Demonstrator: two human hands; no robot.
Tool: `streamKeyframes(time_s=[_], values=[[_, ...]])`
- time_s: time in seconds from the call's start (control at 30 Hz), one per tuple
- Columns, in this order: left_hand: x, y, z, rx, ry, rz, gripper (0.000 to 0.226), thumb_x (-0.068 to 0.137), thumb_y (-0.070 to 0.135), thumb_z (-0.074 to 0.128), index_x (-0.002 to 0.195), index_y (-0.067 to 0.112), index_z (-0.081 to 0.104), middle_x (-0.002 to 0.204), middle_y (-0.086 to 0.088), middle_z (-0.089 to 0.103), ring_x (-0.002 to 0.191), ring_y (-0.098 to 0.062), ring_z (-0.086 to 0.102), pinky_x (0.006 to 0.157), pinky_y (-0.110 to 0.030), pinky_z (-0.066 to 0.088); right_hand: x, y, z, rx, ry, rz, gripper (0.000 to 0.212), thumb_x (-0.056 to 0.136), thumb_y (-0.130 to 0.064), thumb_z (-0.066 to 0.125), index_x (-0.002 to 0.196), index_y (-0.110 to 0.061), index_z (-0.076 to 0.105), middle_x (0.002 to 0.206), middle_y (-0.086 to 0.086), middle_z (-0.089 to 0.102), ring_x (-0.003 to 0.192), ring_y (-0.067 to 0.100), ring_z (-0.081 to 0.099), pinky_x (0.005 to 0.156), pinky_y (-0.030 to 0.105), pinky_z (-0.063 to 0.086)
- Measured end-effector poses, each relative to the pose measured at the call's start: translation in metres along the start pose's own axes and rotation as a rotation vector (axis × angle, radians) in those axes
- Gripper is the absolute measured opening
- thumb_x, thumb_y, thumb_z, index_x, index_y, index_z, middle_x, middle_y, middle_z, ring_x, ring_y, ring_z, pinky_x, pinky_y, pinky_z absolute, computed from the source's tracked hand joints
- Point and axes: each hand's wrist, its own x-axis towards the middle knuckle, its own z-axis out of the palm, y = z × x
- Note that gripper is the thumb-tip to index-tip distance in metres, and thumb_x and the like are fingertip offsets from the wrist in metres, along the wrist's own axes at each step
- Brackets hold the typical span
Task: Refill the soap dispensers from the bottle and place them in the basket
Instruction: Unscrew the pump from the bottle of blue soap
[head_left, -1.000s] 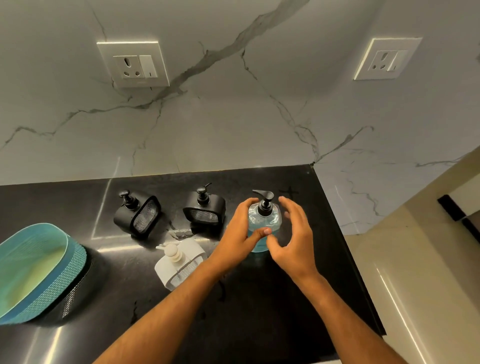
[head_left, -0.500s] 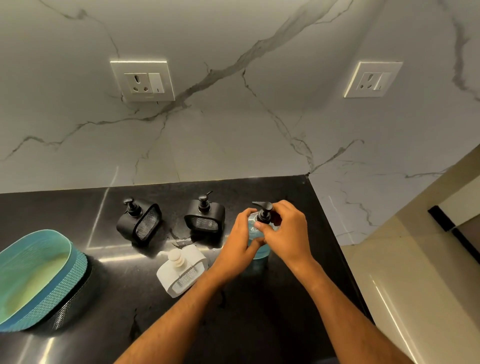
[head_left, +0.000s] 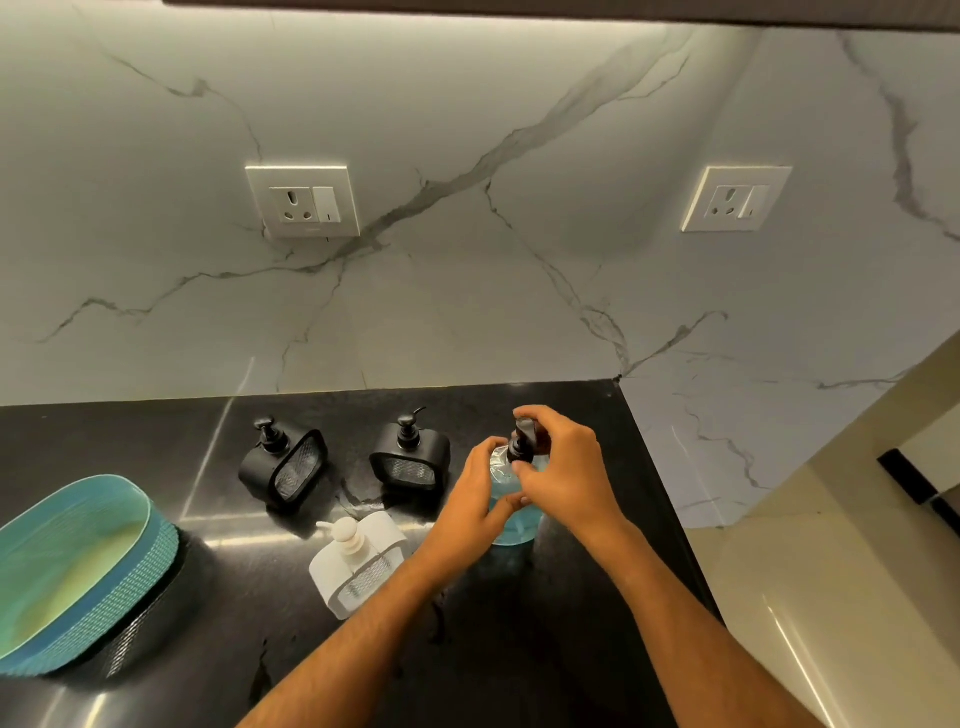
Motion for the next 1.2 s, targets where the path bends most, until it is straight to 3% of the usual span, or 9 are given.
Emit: streamKeyframes(time_s=[0.1, 0.2, 0.37, 0.53, 0.73, 0.83, 0.9, 1.0, 1.2], values=[[0.000, 0.001, 0.001, 0.009, 0.000, 0.005, 0.065, 0.098, 0.036, 0.068, 0.152, 0.029, 0.031, 0.145, 0.013, 0.048, 0.134, 0.001, 0.049, 0.110, -0.020, 0.044, 0.003, 0.002, -0.005, 0.020, -0.090, 0.005, 0.069, 0.077, -0.011, 0.084, 0.139, -0.021, 0.055, 0.123, -0.004, 0.066, 0.113, 0.011, 0.064, 0.100, 0.031, 0.056], [-0.001, -0.001, 0.001, 0.011, -0.001, -0.001, 0.066, 0.099, 0.033, 0.067, 0.153, 0.026, 0.031, 0.144, 0.011, 0.049, 0.132, 0.000, 0.051, 0.110, -0.022, 0.047, 0.004, 0.001, -0.003, -0.102, 0.000, -0.023, 0.060, 0.075, -0.030, 0.089, 0.127, -0.019, 0.060, 0.115, -0.004, 0.065, 0.100, 0.009, 0.062, 0.092, 0.026, 0.056], [-0.001, 0.002, 0.001, 0.016, 0.006, -0.027, 0.065, 0.099, 0.037, 0.066, 0.151, 0.032, 0.028, 0.144, 0.018, 0.045, 0.131, 0.012, 0.045, 0.101, -0.005, 0.040, 0.006, -0.003, -0.007, -0.021, -0.092, -0.028, 0.072, 0.074, -0.003, 0.081, 0.138, -0.023, 0.053, 0.118, -0.004, 0.067, 0.108, 0.011, 0.065, 0.097, 0.032, 0.058], [-0.001, 0.002, 0.002, 0.016, 0.002, -0.051, 0.065, 0.099, 0.034, 0.067, 0.150, 0.034, 0.027, 0.140, 0.022, 0.044, 0.125, 0.019, 0.045, 0.102, -0.006, 0.042, 0.007, -0.004, -0.008, -0.139, -0.029, -0.017, 0.079, 0.073, -0.028, 0.090, 0.141, -0.020, 0.049, 0.120, -0.004, 0.061, 0.104, 0.009, 0.061, 0.095, 0.024, 0.055], [0.000, 0.001, 0.003, 0.030, 0.005, -0.062, 0.065, 0.098, 0.037, 0.068, 0.144, 0.046, 0.024, 0.138, 0.028, 0.042, 0.126, 0.021, 0.043, 0.091, 0.002, 0.038, 0.007, -0.008, -0.011, 0.001, -0.097, 0.007, 0.086, 0.072, -0.006, 0.085, 0.145, -0.023, 0.043, 0.111, -0.008, 0.063, 0.102, 0.009, 0.065, 0.095, 0.031, 0.058], [-0.001, 0.001, 0.003, 0.026, 0.007, -0.056, 0.064, 0.098, 0.035, 0.068, 0.145, 0.043, 0.026, 0.141, 0.020, 0.046, 0.127, 0.016, 0.046, 0.093, -0.001, 0.041, 0.007, -0.008, -0.010, -0.073, -0.043, 0.039, 0.089, 0.073, -0.027, 0.091, 0.146, -0.022, 0.041, 0.103, -0.009, 0.062, 0.093, 0.008, 0.063, 0.090, 0.024, 0.056], [-0.001, 0.000, 0.002, 0.024, 0.008, -0.059, 0.065, 0.097, 0.036, 0.068, 0.146, 0.042, 0.025, 0.142, 0.020, 0.045, 0.127, 0.019, 0.044, 0.094, 0.000, 0.040, 0.006, -0.009, -0.010, -0.080, -0.030, 0.053, 0.082, 0.075, -0.023, 0.089, 0.143, -0.021, 0.042, 0.094, -0.012, 0.060, 0.087, 0.007, 0.063, 0.089, 0.026, 0.058], [-0.002, 0.001, 0.003, 0.032, 0.009, -0.051, 0.066, 0.098, 0.038, 0.067, 0.146, 0.043, 0.023, 0.140, 0.026, 0.041, 0.126, 0.023, 0.040, 0.095, 0.003, 0.035, 0.005, -0.009, -0.010, -0.012, -0.097, 0.037, 0.087, 0.073, -0.004, 0.084, 0.145, -0.024, 0.040, 0.103, -0.011, 0.062, 0.094, 0.009, 0.066, 0.091, 0.030, 0.060], [-0.001, 0.000, 0.002, 0.030, 0.004, -0.044, 0.063, 0.098, 0.033, 0.067, 0.147, 0.040, 0.028, 0.143, 0.017, 0.049, 0.131, 0.007, 0.049, 0.100, -0.009, 0.042, 0.005, -0.009, -0.006, -0.125, -0.024, 0.071, 0.076, 0.075, -0.028, 0.089, 0.137, -0.021, 0.046, 0.112, -0.007, 0.060, 0.098, 0.007, 0.059, 0.093, 0.024, 0.055]])
